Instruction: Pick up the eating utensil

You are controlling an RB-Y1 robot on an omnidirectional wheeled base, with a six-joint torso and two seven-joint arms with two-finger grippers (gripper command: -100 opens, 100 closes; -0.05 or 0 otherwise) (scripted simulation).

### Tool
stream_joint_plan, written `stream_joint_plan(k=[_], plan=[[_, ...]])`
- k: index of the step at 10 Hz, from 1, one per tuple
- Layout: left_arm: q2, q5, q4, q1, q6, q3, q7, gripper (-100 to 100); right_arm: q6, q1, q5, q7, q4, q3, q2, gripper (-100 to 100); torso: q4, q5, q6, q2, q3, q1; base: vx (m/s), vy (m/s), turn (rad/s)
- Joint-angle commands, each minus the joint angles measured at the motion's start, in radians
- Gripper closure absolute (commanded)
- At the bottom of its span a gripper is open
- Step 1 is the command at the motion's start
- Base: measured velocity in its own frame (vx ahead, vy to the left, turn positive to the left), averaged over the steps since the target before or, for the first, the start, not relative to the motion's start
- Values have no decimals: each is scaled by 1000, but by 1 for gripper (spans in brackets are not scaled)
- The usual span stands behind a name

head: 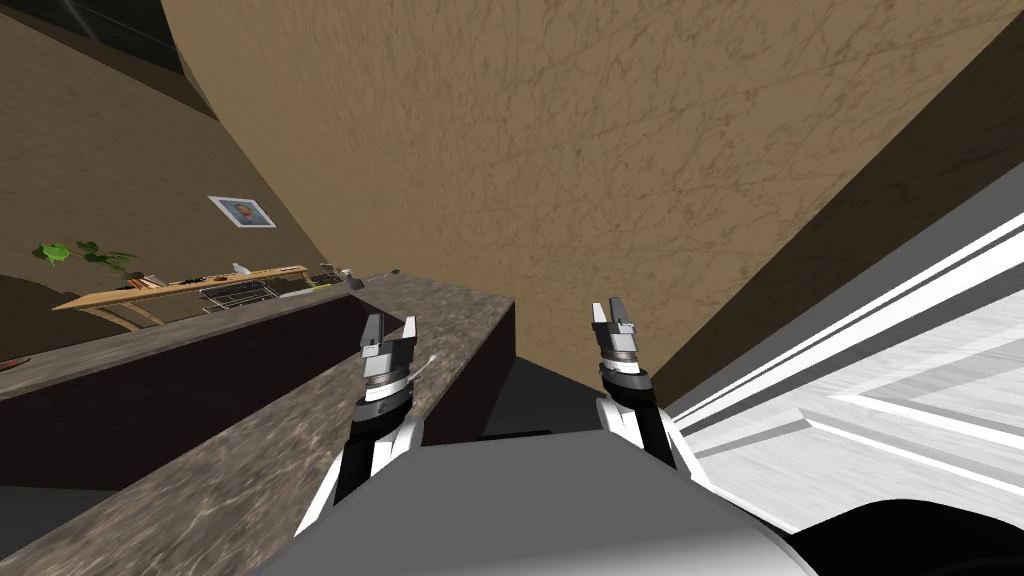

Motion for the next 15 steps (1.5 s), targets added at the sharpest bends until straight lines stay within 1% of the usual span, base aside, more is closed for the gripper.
stream_joint_plan(k=[1,4,7,8,9,10,11,12,13,14,15], plan=[[36,17,1,12,24,14,16,-100,0,0,0,0,0,0,0,0,0,0,0,0,0,0,17,-25,-3],[100,58,4,41,85,46,54,-100,0,0,0,0,0,0,0,0,-1,-1,0,-2,-1,-3,38,-59,3],[179,120,11,81,170,89,111,-100,0,0,0,0,0,0,0,0,-1,-1,0,-3,-2,-4,54,-74,5],[179,120,11,81,180,89,111,-100,0,0,0,0,0,0,0,0,-1,-1,0,-4,-2,-5,37,-57,5],[208,145,15,96,219,105,134,-100,0,0,0,0,0,0,0,0,-1,-1,0,-3,-2,-4,43,-57,1],[237,172,19,111,246,121,157,-100,0,0,0,0,0,0,0,0,-1,-1,0,-3,-2,-4,65,-73,10],[237,172,19,111,261,121,157,-100,0,0,0,0,0,0,0,0,-1,-1,0,-4,-2,-4,42,-56,7],[268,200,24,127,299,138,182,-100,0,0,0,0,0,0,0,0,-1,-1,0,-3,-2,-4,41,-53,1],[268,200,24,127,306,138,182,-100,0,0,0,0,0,0,0,0,-1,-1,0,-3,-2,-3,37,-43,7],[300,230,30,142,342,155,208,-100,0,0,0,0,0,0,0,0,-1,-1,0,-3,-2,-3,50,-56,5],[300,230,30,142,354,155,208,-100,0,0,0,0,0,0,0,0,-1,-1,0,-3,-2,-3,44,-42,9]])
